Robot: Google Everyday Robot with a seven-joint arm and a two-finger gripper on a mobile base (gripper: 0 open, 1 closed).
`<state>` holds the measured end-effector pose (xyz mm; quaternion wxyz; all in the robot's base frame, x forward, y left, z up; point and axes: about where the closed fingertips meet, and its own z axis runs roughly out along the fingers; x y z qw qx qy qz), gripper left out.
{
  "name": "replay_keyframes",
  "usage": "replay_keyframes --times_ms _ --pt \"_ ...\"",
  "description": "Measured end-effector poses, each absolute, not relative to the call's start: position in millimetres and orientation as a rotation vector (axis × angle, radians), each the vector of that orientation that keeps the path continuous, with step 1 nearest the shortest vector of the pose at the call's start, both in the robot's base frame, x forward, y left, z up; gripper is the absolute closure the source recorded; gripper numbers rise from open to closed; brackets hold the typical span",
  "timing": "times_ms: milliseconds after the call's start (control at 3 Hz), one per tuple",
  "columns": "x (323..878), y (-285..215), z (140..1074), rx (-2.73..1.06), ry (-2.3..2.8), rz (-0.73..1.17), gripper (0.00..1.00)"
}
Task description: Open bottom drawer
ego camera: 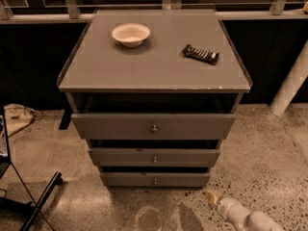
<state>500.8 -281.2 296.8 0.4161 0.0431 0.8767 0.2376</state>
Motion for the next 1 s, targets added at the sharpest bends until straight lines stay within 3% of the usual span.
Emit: replay_keyframes --times_ms 1000 --pt "537 -254 249 0.103 2.123 0.559 1.00"
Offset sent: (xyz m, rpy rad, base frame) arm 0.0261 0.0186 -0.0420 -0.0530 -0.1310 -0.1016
